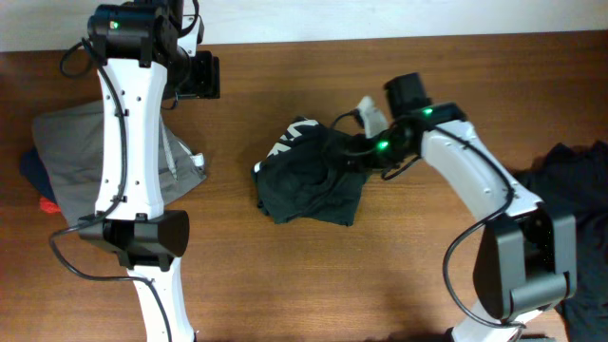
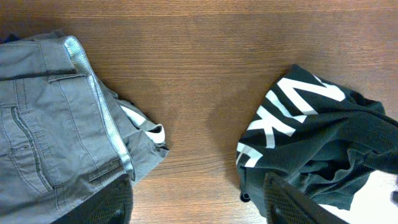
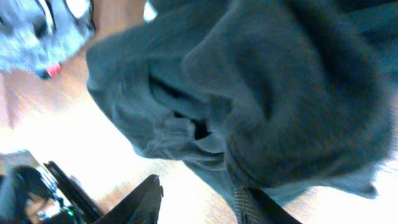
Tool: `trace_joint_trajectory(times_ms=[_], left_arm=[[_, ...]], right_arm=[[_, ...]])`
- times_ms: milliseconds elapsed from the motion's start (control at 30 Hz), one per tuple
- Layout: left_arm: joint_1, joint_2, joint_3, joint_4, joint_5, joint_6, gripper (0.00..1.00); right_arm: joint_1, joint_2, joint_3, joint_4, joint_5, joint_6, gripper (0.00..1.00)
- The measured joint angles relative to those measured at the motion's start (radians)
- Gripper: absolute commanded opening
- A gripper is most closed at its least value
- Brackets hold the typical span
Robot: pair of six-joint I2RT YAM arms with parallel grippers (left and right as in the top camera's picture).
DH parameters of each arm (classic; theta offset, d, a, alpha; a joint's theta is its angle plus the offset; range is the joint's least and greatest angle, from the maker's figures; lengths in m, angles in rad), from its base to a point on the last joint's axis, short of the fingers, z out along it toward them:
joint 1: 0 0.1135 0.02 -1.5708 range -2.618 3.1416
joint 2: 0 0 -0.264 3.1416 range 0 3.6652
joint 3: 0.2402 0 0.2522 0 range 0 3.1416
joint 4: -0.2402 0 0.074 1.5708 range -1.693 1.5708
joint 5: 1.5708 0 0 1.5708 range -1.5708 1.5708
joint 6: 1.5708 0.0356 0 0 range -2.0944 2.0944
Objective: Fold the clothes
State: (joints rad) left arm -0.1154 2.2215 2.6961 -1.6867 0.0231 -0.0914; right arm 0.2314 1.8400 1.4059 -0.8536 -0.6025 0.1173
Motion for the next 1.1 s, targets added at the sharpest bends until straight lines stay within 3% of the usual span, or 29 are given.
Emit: trace_joint_trajectory(times_ms=[33,67,100,333,567,633,700,767,867,1100], left_arm=[[0.0,0.0,0.0,0.0,-0.004,0.002,0.72],[0.0,0.0,0.0,0.0,-0.006,0.002,0.72],[0.0,0.0,0.0,0.0,-0.013,0.002,0.72],[0.0,0.0,0.0,0.0,-0.017,0.002,0.72],[0.0,0.0,0.0,0.0,-0.021,0.002,0.72],[0.0,0.0,0.0,0.0,-0.02,0.002,0.72],[0.0,0.0,0.0,0.0,-0.021,0.002,0.72],[0.0,0.0,0.0,0.0,-0.022,0.002,0.72],[0.0,0.0,0.0,0.0,-0.024,0.002,0.72],[0.0,0.0,0.0,0.0,-0.024,0.002,0.73]], right_arm=[[0.018,0.0,0.0,0.001,0.011,-0.005,0.27],[0.026,0.0,0.0,0.006,0.019,-0.008,0.09],[0.028,0.0,0.0,0.019,0.035,-0.016,0.04],[-0.089,0.0,0.0,0.115,0.123,0.051,0.04],[-0.257,0.0,0.0,0.227,0.166,0.069,0.17],[-0.278,0.0,0.0,0.188,0.114,0.058,0.29],[-0.277,0.0,0.0,0.112,0.048,0.042,0.48],[-0.255,0.0,0.0,0.019,0.011,0.03,0.56],[-0.188,0.0,-0.004,-0.051,0.005,0.082,0.59],[-0.021,0.0,-0.034,0.071,0.025,0.255,0.59]])
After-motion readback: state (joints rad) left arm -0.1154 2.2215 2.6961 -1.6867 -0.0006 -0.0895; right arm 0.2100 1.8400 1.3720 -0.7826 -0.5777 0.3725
